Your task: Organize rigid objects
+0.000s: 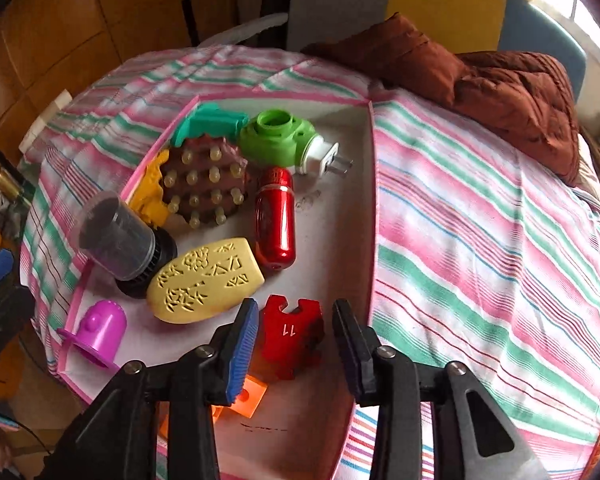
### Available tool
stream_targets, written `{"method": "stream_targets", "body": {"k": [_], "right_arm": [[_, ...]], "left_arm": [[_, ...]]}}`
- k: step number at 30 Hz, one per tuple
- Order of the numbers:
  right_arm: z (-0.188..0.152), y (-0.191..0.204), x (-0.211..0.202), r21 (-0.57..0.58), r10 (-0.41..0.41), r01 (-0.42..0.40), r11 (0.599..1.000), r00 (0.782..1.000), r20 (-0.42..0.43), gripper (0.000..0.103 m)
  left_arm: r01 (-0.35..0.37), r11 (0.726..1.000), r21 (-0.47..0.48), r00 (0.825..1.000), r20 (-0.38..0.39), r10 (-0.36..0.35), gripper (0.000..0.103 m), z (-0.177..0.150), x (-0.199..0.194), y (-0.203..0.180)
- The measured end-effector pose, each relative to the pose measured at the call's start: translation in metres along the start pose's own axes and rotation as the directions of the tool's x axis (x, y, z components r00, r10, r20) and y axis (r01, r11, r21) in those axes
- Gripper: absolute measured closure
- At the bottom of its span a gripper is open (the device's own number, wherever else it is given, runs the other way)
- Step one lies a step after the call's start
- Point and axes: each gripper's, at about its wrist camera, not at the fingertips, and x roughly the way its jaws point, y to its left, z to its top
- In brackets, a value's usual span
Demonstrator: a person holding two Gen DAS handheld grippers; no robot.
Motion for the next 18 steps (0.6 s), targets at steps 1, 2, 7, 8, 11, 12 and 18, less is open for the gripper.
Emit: {"method": "stream_targets", "body": {"k": [1, 2, 7, 8, 11, 12, 18], "right_arm": [[-0.001, 0.000, -0.006, 0.009, -0.004, 0.004, 1.000, 1.000, 0.021, 0.063], [-0.003, 0.000, -0.011, 0.019, -0.006, 0.006, 1.000, 0.999, 0.042, 0.062], [-0.011, 0.003, -0.032, 0.055, -0.017, 0.011, 0.998, 0.994, 0.112, 0.061], [-0.013, 0.002, -0.034, 0.057, -0.021, 0.015, 0.998, 0.993, 0.118, 0.061], [-0.022, 0.004, -0.045, 0.075, -0.042, 0.031, 0.997, 0.988, 0.146, 0.061], [-0.026, 0.003, -0.047, 0.085, -0.053, 0.041, 0.996, 0.987, 0.154, 0.061], [-0.040, 0.005, -0.055, 0.117, -0.082, 0.062, 0.991, 0.982, 0.170, 0.061]], "left_arm": [[-0.002, 1.000, -0.002, 1.000, 0.006, 0.002, 0.022, -0.001, -0.002, -0.001], [-0.007, 1.000, -0.003, 1.000, 0.012, 0.007, 0.018, -0.001, -0.004, -0.002], [-0.026, 1.000, 0.012, 0.998, 0.051, 0.026, 0.000, -0.004, -0.015, -0.007], [-0.025, 1.000, 0.007, 0.999, 0.048, 0.024, 0.000, -0.005, -0.016, -0.008], [-0.027, 1.000, -0.009, 0.999, 0.044, 0.027, 0.000, -0.007, -0.018, -0.008], [-0.033, 0.999, -0.011, 0.999, 0.043, 0.034, 0.000, -0.008, -0.019, -0.010], [-0.089, 0.995, -0.035, 0.996, 0.014, 0.090, 0.000, -0.014, -0.017, -0.015]]}}
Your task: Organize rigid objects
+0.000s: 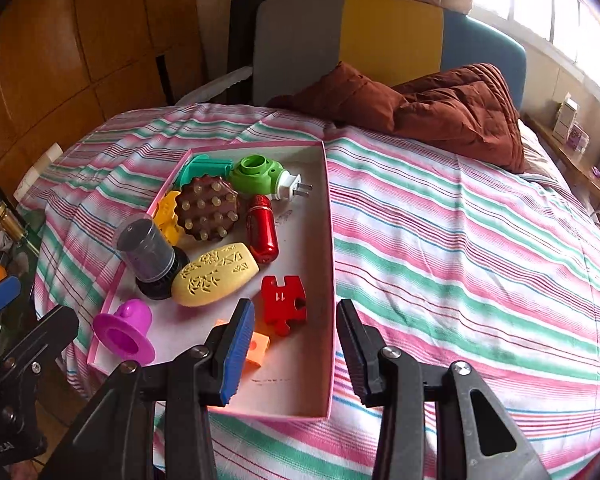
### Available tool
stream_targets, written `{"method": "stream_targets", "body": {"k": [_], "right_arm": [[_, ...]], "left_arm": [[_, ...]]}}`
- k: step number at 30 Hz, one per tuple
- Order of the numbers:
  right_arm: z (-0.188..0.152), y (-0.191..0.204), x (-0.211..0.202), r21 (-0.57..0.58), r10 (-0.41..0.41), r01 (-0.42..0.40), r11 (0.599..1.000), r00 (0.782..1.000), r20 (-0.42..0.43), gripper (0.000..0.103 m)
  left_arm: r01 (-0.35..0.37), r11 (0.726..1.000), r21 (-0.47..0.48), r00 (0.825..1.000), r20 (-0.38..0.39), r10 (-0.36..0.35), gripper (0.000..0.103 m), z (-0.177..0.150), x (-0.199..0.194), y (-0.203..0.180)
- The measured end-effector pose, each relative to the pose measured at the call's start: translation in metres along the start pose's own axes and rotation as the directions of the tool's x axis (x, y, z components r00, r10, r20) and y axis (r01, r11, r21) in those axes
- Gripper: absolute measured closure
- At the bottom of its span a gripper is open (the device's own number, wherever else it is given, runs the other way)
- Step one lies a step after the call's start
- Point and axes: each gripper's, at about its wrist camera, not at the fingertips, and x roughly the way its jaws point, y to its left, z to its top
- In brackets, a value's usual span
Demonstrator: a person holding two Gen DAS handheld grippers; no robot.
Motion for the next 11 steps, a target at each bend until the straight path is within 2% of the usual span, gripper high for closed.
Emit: {"method": "stream_targets", "body": {"k": [3, 11], "right_arm": [[-0.006, -0.001, -0.006, 0.013, -0.015, 0.015, 1.000, 1.000, 0.010, 0.060], [-0.008, 0.000, -0.018, 0.061, -0.044, 0.040, 0.997, 0.996, 0.076, 0.060]], "left_arm": [[-0.042, 0.999, -0.004, 0.999, 0.022, 0.042, 0.000, -0.004, -0.003, 0.000], [-0.039, 0.999, -0.034, 0.998, 0.042, 0.040, 0.001, -0.010, -0.007, 0.006]]}}
